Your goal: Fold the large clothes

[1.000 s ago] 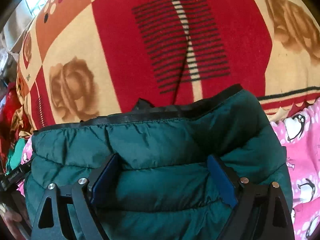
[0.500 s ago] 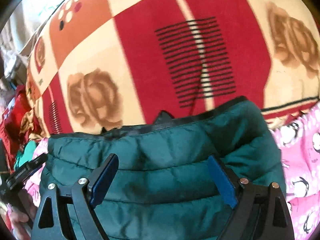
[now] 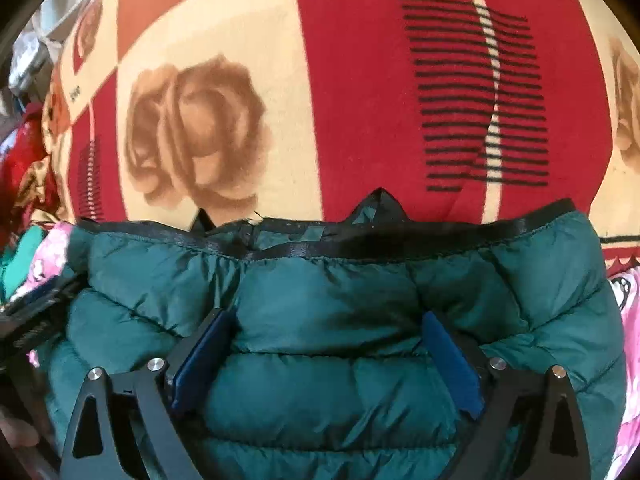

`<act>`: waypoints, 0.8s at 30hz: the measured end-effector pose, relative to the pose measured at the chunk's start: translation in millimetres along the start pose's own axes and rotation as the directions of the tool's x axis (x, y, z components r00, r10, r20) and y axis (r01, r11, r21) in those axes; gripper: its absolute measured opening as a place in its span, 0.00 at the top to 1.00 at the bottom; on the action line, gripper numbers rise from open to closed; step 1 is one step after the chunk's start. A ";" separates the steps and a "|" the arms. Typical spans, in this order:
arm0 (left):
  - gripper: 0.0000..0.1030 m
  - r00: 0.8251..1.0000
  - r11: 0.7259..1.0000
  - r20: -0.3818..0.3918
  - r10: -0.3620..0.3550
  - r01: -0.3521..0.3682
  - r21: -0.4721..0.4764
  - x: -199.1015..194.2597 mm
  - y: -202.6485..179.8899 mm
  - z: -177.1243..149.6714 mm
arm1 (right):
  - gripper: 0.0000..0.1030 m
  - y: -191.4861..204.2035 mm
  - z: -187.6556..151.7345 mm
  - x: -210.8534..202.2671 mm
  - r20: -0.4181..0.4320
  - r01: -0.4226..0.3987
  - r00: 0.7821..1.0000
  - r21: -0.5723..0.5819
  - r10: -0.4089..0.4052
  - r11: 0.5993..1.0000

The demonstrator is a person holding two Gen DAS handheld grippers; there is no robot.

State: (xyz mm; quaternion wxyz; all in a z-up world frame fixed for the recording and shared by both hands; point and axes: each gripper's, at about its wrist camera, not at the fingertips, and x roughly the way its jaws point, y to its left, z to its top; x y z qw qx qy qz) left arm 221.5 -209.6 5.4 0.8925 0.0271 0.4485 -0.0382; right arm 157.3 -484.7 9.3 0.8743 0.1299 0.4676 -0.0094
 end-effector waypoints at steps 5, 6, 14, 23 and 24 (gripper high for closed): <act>0.17 1.000 1.000 0.000 -0.011 0.011 -0.008 2.6 1.8 -0.7 | 0.08 -33.8 1.4 -29.6 0.061 0.037 0.997 0.029 -0.039 0.999; 0.17 1.000 1.000 -0.001 -0.011 0.011 -0.008 3.2 1.4 -0.6 | 0.08 -42.2 1.3 -31.1 0.060 0.063 0.996 0.033 -0.065 0.997; 0.15 1.000 1.000 0.002 -0.001 0.001 -0.001 5.7 -0.7 0.8 | 0.07 -87.8 -10.9 -2.5 -0.005 0.095 0.995 0.134 -0.095 0.986; 0.15 0.999 1.000 0.045 0.010 -0.011 0.003 -29.8 3.4 -10.0 | 0.07 -71.2 -23.4 -47.1 0.076 0.082 0.993 0.107 -0.090 0.991; 0.15 0.999 1.000 0.053 0.013 -0.013 0.002 -35.4 4.3 -12.8 | 0.07 -69.1 -28.0 -55.4 0.084 0.065 0.994 0.109 -0.075 0.992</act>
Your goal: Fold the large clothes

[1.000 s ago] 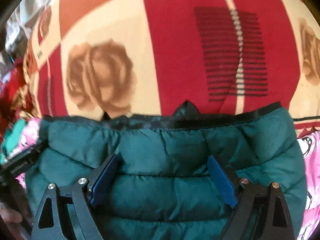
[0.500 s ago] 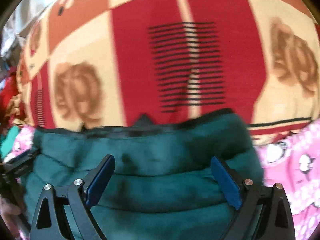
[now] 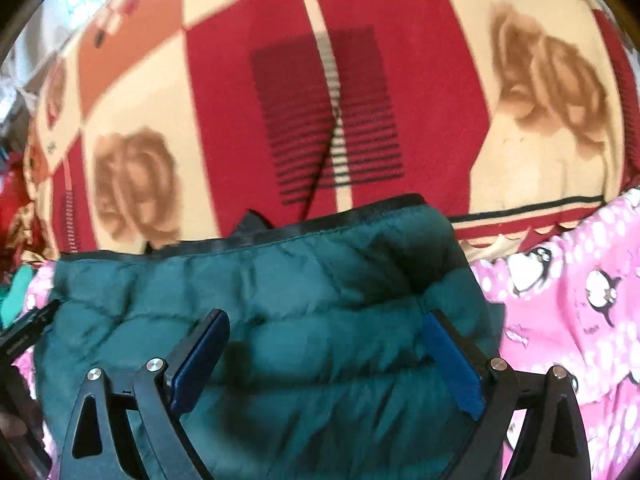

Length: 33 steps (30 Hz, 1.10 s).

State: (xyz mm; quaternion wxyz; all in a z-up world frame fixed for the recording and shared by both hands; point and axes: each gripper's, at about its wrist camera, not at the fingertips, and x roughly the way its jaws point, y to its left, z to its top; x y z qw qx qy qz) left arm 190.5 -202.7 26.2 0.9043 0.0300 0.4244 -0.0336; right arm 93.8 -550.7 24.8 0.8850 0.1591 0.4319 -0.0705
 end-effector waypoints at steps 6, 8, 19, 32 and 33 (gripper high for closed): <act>0.15 1.000 1.000 0.025 -0.010 0.010 0.006 -31.7 5.1 -21.6 | 0.07 14.4 -32.9 -34.3 -0.011 -0.039 0.999 -0.051 0.038 0.998; 0.15 1.000 1.000 0.024 -0.016 0.016 0.007 -39.9 7.9 -31.9 | 0.07 19.5 -43.8 -41.4 -0.023 -0.038 0.999 -0.071 0.036 0.997; 0.15 1.000 1.000 0.008 -0.014 0.014 0.011 -59.5 10.8 -61.0 | 0.07 38.3 -72.6 -57.6 -0.047 -0.032 0.998 -0.086 0.028 0.996; 0.15 1.000 1.000 -0.001 -0.003 0.003 0.017 -62.2 12.1 -68.0 | 0.07 34.8 -74.5 -57.3 -0.055 -0.009 0.998 -0.073 0.005 0.997; 0.15 1.000 1.000 -0.002 -0.002 0.002 0.018 -61.8 12.0 -67.5 | 0.07 33.1 -75.4 -55.9 -0.058 -0.001 0.998 -0.068 -0.003 0.998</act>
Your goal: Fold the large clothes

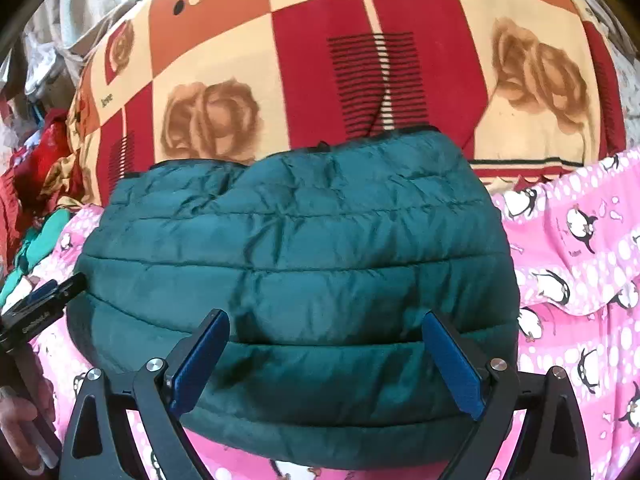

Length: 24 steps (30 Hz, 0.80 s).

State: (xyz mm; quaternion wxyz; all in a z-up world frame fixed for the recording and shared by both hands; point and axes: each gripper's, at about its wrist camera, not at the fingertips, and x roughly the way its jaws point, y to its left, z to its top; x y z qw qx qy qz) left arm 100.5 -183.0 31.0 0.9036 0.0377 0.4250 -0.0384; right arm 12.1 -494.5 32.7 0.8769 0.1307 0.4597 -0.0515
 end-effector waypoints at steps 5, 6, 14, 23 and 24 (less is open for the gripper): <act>0.15 1.000 1.000 -0.011 -0.003 0.003 -0.006 5.2 1.6 -1.9 | 0.07 -14.8 -6.9 13.6 -0.026 0.012 1.000 0.029 -0.011 1.000; 0.15 1.000 1.000 -0.013 -0.004 0.004 -0.008 6.9 2.2 -1.7 | 0.05 -14.9 -7.8 14.9 -0.025 0.012 1.000 0.026 -0.011 1.000; 0.15 1.000 1.000 -0.020 -0.008 0.008 -0.007 10.7 3.9 -4.3 | 0.02 -10.5 -6.8 8.8 -0.042 0.004 0.999 0.008 -0.004 1.000; 0.15 0.992 0.992 -0.045 -0.117 0.114 -0.061 13.7 20.0 4.0 | 0.02 -38.2 4.8 -9.8 0.002 0.032 0.999 0.075 -0.033 0.997; 0.15 0.987 0.985 -0.053 -0.154 0.149 -0.087 16.3 25.6 5.6 | 0.02 -42.6 5.7 -10.3 0.001 0.033 0.999 0.087 -0.033 0.996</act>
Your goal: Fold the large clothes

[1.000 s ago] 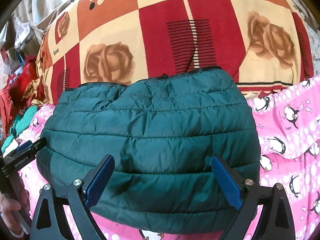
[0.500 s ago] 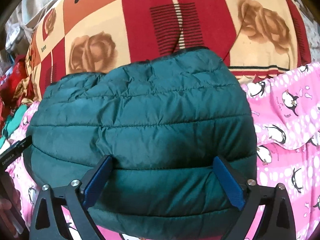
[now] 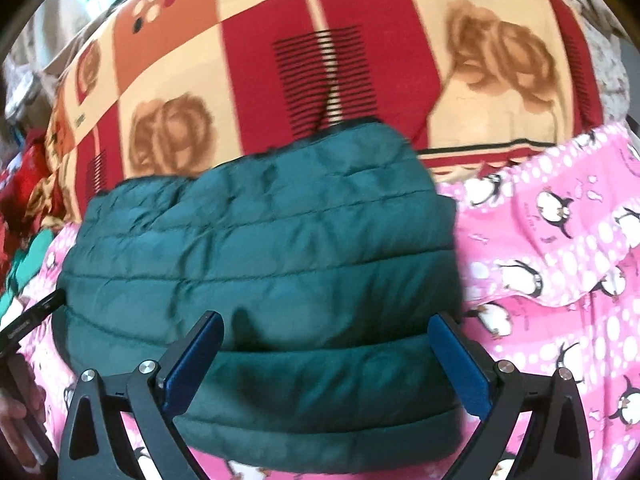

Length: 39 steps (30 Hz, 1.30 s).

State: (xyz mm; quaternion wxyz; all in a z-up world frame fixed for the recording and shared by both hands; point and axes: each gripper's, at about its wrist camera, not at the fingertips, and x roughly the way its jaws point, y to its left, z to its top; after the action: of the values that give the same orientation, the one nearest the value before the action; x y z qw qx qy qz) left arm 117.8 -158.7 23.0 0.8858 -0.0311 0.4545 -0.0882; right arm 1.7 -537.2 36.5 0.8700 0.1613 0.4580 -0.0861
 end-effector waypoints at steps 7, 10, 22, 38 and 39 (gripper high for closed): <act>0.15 0.981 0.975 -0.057 -0.187 0.178 -0.133 19.9 30.2 12.5 | 0.02 -47.2 15.2 29.0 -0.067 -0.060 0.995 0.170 0.072 0.984; 0.15 0.961 0.954 -0.081 -0.265 0.248 -0.170 32.0 37.8 14.9 | 0.01 -64.6 21.9 44.4 -0.084 -0.105 0.988 0.215 0.126 0.971; 0.00 0.856 0.846 -0.158 -0.492 0.427 -0.320 84.9 47.1 16.5 | 0.00 -75.8 36.8 92.8 -0.135 -0.310 0.931 0.205 0.340 0.928; 0.41 0.901 0.896 -0.107 -0.421 0.396 -0.200 62.2 21.5 18.5 | 0.45 -61.5 22.6 60.6 -0.009 -0.382 0.919 0.240 0.395 0.893; 0.43 0.900 0.895 -0.103 -0.424 0.398 -0.201 55.8 21.2 19.8 | 0.49 -60.0 21.7 52.3 0.005 -0.388 0.917 0.244 0.398 0.889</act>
State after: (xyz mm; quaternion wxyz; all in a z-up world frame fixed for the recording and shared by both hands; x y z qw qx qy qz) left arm 168.4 -148.6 -12.9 0.8057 -0.1979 0.5062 -0.2353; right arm 30.1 -601.2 -7.3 0.8329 0.3564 0.4215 0.0405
